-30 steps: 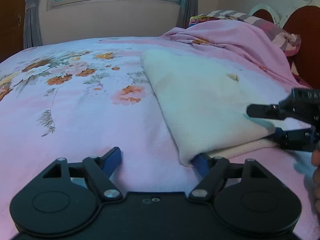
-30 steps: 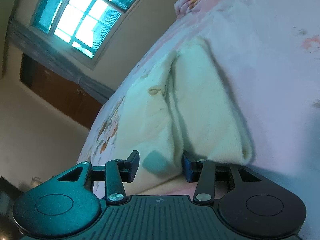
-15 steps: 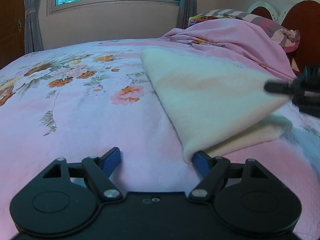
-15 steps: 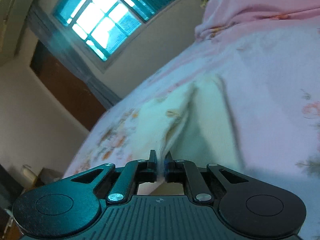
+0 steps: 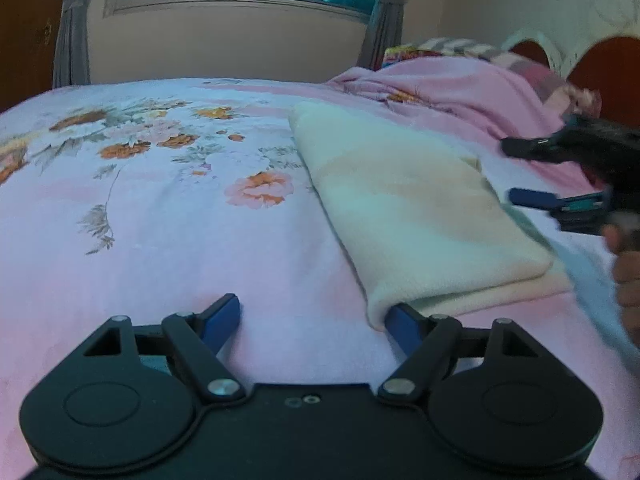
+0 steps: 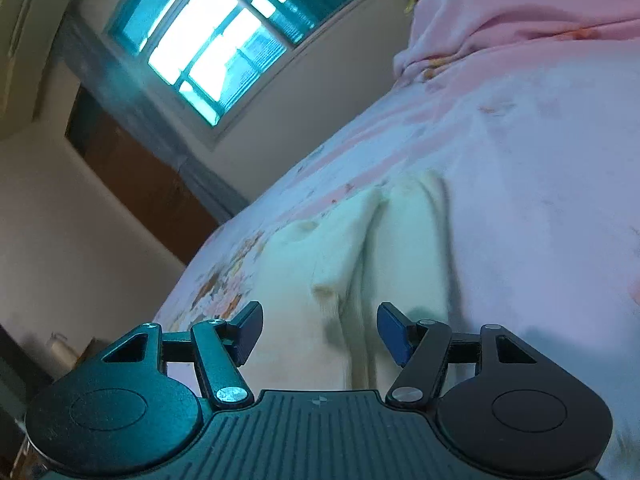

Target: Fold small clothes

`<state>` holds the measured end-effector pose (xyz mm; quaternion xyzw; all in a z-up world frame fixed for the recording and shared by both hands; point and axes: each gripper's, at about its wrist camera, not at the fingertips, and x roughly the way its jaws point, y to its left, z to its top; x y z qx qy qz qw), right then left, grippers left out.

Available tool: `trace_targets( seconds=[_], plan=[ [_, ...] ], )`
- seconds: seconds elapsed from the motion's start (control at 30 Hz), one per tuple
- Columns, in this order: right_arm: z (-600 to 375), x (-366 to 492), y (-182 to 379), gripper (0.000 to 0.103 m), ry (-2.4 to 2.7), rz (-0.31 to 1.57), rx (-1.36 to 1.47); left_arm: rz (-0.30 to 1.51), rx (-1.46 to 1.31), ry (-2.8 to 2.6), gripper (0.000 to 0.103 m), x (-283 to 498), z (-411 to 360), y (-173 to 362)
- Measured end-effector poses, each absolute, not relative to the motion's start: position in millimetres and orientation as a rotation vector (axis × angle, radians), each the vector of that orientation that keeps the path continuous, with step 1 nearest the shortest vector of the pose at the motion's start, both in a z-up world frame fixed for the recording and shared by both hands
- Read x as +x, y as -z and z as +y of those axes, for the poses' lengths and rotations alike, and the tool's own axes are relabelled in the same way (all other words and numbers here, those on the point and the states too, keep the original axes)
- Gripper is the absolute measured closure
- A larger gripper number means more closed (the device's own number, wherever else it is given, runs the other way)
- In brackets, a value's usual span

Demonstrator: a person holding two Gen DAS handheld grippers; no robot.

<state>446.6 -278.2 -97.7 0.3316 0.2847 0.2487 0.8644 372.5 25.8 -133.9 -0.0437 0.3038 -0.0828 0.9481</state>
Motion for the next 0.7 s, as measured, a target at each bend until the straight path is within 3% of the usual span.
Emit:
trace_targets(
  seconds=[0.2,0.4,0.7],
  plan=[
    [-259.2,495.2,116.1,0.042,-0.62,0.712,0.73,0.621,-0.111,0.18,0.024,375.2,28.2,135.3],
    [-263.5,502.2,127.3,0.058,-0.636,0.704,0.768,0.605,-0.157,0.179,0.024,374.0,34.4,135.9],
    [-263.0,496.9,131.5,0.058,-0.627,0.706,0.698,0.615,-0.158,0.15,0.024,375.7,31.3,135.2]
  ],
)
